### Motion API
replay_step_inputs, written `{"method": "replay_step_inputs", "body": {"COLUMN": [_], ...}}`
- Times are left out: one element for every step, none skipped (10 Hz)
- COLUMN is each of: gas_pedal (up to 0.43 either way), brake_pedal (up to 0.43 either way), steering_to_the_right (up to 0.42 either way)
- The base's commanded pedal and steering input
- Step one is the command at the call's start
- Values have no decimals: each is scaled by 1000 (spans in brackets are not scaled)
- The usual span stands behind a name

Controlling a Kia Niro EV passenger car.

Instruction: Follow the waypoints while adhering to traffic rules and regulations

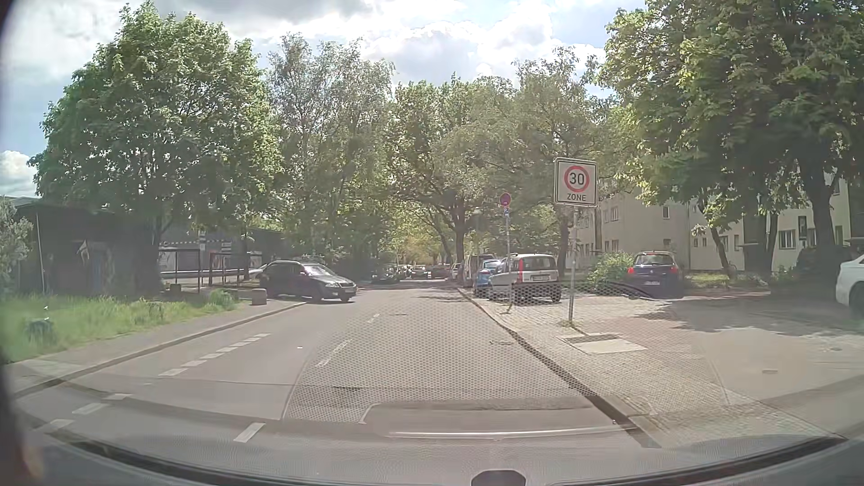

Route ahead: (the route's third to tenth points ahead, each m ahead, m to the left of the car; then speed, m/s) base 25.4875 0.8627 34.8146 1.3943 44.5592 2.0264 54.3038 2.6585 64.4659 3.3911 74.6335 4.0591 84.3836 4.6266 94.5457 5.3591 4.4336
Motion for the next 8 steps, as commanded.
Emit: {"method": "replay_step_inputs", "body": {"gas_pedal": [0, 0, 0, 0, 0, 0, 0, 0], "brake_pedal": [195, 189, 183, 177, 171, 171, 171, 171], "steering_to_the_right": [-36, -35, -29, -25, -22, -17, -13, -12]}}
